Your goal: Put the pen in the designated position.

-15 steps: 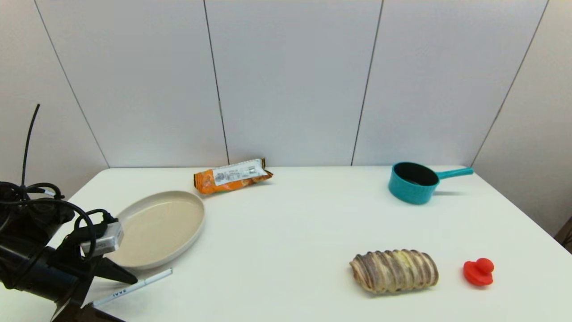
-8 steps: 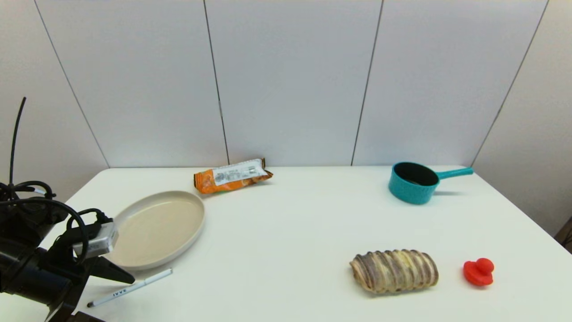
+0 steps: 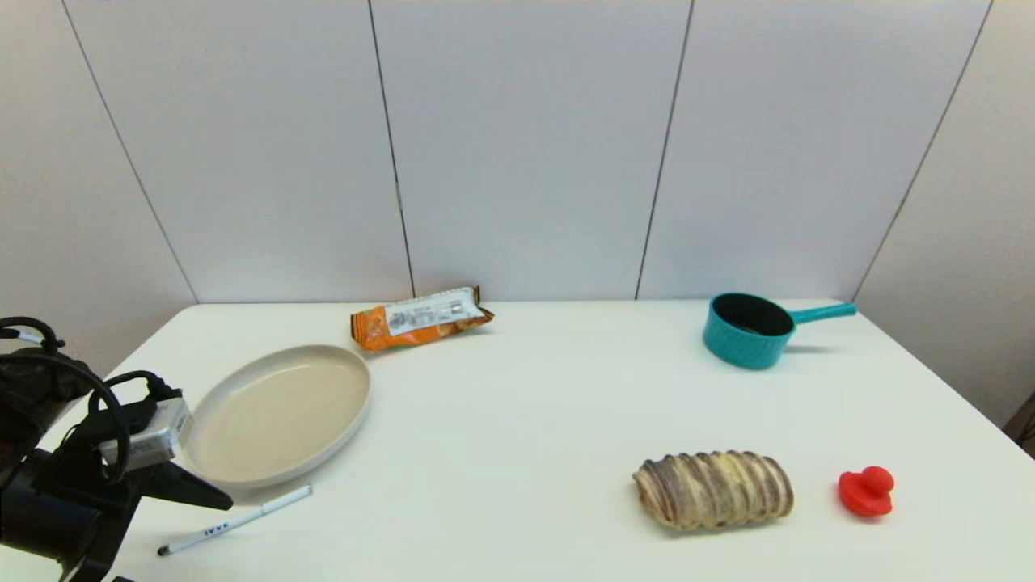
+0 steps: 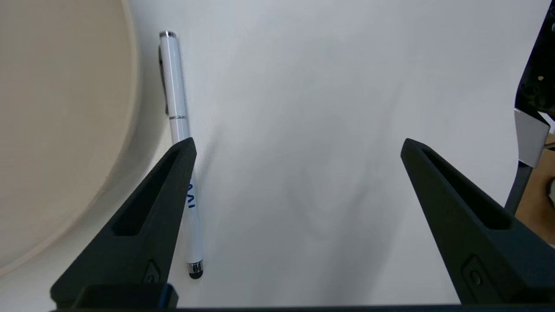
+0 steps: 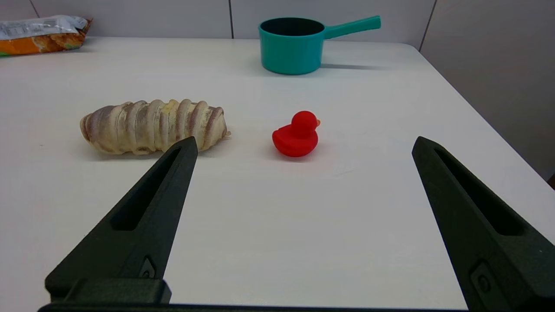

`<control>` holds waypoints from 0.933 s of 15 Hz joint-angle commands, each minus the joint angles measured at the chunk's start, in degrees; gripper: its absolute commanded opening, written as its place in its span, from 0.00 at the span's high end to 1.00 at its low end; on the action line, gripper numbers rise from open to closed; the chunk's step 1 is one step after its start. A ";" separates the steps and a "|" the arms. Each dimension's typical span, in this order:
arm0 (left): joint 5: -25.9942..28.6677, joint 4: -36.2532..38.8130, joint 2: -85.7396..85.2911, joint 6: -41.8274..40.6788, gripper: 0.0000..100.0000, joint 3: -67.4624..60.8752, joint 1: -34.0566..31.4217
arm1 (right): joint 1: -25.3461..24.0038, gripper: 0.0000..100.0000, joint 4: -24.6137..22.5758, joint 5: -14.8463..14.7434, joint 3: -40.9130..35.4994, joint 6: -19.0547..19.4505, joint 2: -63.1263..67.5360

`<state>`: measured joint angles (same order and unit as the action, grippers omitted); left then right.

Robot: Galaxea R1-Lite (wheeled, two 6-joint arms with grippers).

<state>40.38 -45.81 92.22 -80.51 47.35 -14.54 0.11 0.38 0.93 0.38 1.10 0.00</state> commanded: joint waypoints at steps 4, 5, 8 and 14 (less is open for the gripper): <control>0.58 0.55 -17.87 20.13 0.00 2.13 7.42 | -0.02 0.00 0.06 0.04 -0.03 0.05 0.00; 0.41 1.34 -20.77 24.78 0.00 3.10 8.83 | -0.02 0.00 0.06 0.04 0.06 0.05 0.00; -5.66 7.32 -29.12 38.58 0.00 6.18 11.91 | -0.02 0.00 -0.03 0.04 0.06 0.05 0.00; -14.97 20.24 -44.67 60.12 0.00 1.96 13.93 | -0.02 0.00 -0.03 0.04 -0.03 0.05 0.00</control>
<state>27.17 -28.53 55.78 -27.09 51.81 -0.93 0.11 0.35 0.94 0.38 1.10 0.00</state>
